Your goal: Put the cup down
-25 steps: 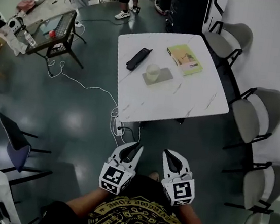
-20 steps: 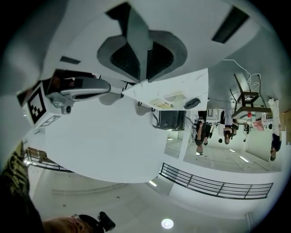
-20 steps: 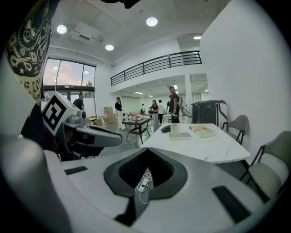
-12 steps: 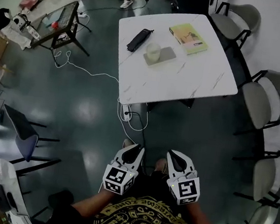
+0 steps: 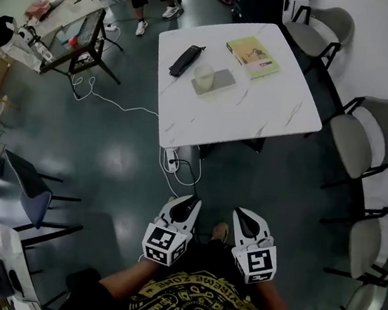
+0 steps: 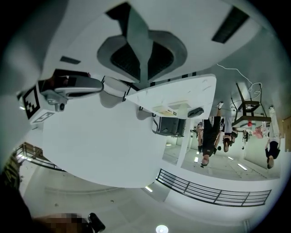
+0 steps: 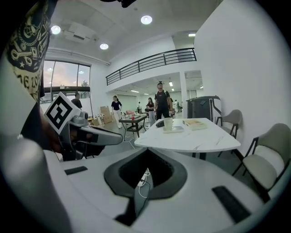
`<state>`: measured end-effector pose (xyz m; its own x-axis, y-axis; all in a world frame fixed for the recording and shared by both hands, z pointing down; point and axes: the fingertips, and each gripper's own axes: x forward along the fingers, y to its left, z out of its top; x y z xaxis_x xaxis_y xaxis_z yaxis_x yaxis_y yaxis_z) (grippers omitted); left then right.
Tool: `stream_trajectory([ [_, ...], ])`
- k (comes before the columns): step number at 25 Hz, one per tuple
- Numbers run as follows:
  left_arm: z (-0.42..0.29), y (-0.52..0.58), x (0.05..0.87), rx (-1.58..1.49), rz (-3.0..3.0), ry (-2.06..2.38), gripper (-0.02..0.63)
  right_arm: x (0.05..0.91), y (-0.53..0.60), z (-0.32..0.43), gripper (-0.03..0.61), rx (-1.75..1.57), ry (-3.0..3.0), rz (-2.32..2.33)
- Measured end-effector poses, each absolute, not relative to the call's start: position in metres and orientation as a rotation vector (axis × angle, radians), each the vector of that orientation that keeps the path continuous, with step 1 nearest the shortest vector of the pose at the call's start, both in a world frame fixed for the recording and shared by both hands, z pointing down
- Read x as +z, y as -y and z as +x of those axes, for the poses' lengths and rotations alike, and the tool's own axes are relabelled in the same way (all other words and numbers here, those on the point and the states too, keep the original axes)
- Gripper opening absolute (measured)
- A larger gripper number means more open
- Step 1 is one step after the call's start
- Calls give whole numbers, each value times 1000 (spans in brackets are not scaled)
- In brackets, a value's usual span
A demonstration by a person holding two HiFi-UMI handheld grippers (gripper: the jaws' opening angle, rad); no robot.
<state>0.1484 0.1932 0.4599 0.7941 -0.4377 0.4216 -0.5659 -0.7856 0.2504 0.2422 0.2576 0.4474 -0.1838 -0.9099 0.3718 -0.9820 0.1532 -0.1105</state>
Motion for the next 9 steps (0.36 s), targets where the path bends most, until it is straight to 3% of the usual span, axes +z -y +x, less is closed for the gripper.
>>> stream_trajectory([
  [9, 158, -196, 454, 493, 2650, 748, 61, 444, -262, 252, 3, 474, 2209, 1866],
])
